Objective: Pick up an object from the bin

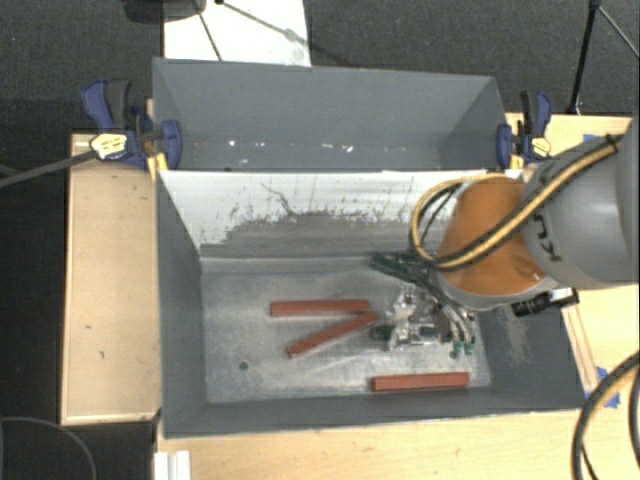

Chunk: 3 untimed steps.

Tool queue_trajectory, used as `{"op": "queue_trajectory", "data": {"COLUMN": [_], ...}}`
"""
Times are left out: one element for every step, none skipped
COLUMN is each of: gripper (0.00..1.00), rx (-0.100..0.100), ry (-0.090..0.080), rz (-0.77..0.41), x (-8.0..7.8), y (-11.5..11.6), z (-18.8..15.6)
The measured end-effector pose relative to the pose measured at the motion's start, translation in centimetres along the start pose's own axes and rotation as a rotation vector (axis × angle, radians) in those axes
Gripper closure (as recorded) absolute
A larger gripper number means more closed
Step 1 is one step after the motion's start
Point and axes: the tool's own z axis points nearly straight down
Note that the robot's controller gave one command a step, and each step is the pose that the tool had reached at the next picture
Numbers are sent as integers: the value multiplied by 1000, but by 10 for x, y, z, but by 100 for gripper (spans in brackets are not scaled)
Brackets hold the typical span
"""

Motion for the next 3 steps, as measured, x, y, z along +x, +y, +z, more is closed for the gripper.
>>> {"op": "queue_trajectory", "data": {"gripper": [0,100,100], "rx": [1,0,0], "ry": [5,1,1], "rz": [-2,-6,-6], "x": [1,0,0], "y": [0,0,0], "z": [2,0,0]}}
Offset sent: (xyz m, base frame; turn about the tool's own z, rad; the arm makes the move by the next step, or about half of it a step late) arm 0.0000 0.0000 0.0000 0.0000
